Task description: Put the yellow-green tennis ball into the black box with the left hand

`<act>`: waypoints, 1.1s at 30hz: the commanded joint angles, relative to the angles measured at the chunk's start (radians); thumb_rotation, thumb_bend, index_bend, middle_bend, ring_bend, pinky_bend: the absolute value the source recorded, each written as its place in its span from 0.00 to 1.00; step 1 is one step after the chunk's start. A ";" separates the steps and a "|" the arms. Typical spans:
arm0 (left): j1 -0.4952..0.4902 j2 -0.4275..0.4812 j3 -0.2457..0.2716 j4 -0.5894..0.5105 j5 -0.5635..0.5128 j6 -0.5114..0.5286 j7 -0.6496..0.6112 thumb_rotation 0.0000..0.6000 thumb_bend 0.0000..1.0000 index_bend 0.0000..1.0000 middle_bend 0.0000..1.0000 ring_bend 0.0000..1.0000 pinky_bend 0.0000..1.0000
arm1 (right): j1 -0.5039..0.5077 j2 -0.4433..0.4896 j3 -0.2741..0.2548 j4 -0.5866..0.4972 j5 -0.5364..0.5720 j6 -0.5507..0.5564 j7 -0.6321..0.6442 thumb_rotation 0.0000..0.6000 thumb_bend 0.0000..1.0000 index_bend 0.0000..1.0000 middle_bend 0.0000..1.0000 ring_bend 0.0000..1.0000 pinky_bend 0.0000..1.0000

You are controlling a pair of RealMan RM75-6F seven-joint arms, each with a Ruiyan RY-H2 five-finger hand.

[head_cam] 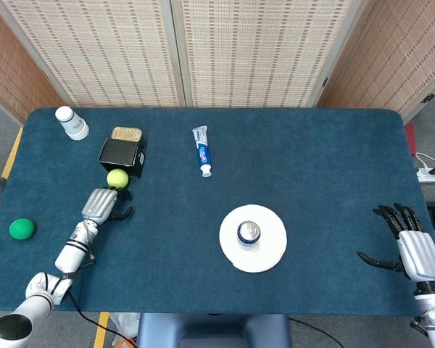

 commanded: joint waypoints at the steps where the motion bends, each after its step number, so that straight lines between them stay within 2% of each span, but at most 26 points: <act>1: -0.036 -0.008 -0.030 0.028 -0.020 0.058 0.026 0.29 0.25 0.00 0.00 0.00 0.00 | 0.001 0.001 0.001 0.001 0.001 -0.001 0.003 1.00 0.00 0.19 0.12 0.00 0.00; 6: -0.034 -0.013 -0.028 0.033 -0.028 0.050 0.028 0.29 0.25 0.00 0.00 0.00 0.00 | 0.003 0.004 -0.002 0.005 -0.003 -0.006 0.014 1.00 0.00 0.19 0.12 0.00 0.00; 12: -0.023 -0.011 0.000 0.031 -0.021 0.003 0.029 0.30 0.25 0.00 0.00 0.00 0.00 | 0.001 0.006 -0.002 0.008 -0.007 0.001 0.022 1.00 0.00 0.19 0.12 0.00 0.00; 21: -0.014 0.014 0.015 -0.003 -0.012 0.029 0.033 0.29 0.25 0.00 0.00 0.00 0.00 | 0.001 0.004 -0.002 0.009 -0.008 0.003 0.024 1.00 0.00 0.19 0.12 0.00 0.00; 28: 0.013 0.049 0.025 -0.064 -0.014 0.048 0.057 0.30 0.25 0.00 0.00 0.00 0.00 | -0.002 0.006 -0.004 0.013 -0.018 0.014 0.034 1.00 0.00 0.19 0.12 0.00 0.00; 33: 0.077 0.083 0.045 -0.143 -0.015 0.096 0.095 0.30 0.25 0.00 0.00 0.00 0.00 | -0.006 0.003 -0.004 0.024 -0.034 0.035 0.060 1.00 0.00 0.19 0.12 0.00 0.00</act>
